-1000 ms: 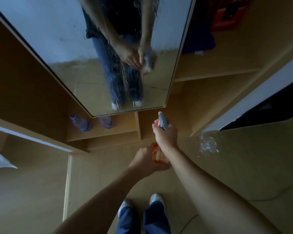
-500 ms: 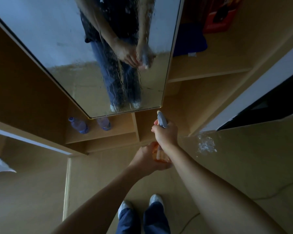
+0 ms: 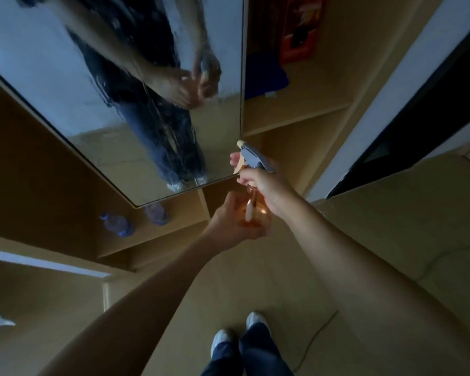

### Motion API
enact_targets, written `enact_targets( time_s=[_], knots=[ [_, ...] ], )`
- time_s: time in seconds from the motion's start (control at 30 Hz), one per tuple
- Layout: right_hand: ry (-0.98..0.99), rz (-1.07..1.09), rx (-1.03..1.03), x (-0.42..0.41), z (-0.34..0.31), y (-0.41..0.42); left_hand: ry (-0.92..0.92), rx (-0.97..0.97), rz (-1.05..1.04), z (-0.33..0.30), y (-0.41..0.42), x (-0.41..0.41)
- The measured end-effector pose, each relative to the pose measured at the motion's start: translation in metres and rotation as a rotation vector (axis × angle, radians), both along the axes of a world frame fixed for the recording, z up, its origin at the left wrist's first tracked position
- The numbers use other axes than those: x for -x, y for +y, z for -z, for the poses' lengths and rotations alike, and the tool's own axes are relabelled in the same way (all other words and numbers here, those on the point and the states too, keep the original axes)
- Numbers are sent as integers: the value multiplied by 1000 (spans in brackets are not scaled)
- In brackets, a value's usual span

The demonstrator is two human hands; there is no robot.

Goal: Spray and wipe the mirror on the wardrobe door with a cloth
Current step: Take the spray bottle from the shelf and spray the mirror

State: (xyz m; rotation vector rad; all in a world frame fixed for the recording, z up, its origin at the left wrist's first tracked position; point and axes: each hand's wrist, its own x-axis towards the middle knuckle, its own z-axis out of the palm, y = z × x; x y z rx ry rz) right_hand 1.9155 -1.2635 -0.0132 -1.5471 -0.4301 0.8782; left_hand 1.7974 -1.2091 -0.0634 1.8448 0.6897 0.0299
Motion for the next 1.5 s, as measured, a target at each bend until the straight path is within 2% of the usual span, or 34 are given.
enact_targets(
  time_s=[0.17, 0.3, 0.43, 0.57, 0.77, 1.07, 1.27, 1.5],
  knots=[
    [-61, -127, -120, -11, -43, -12, -49, 9, 110, -30, 8, -5],
    [-61, -126, -214, -24, -68, -17, -74, 12, 176, -49, 10, -11],
    [36, 6, -257, -43, -79, -23, -99, 58, 136, -67, 5, -27],
    [93, 2, -355, -67, -91, -33, -133, 15, 56, -78, -2, -49],
    [-81, -81, -162, -119, -104, -55, -191, -26, -55, -95, -9, -106],
    [-260, -93, -75, -224, -117, -67, -217, -97, -96, -112, -15, -217],
    [-282, -72, -66, -275, -108, -54, -210, -191, -61, -109, -6, -270],
    [-274, -98, -2, -331, -84, -11, -168, -65, -34, -87, 38, -325]
  ],
)
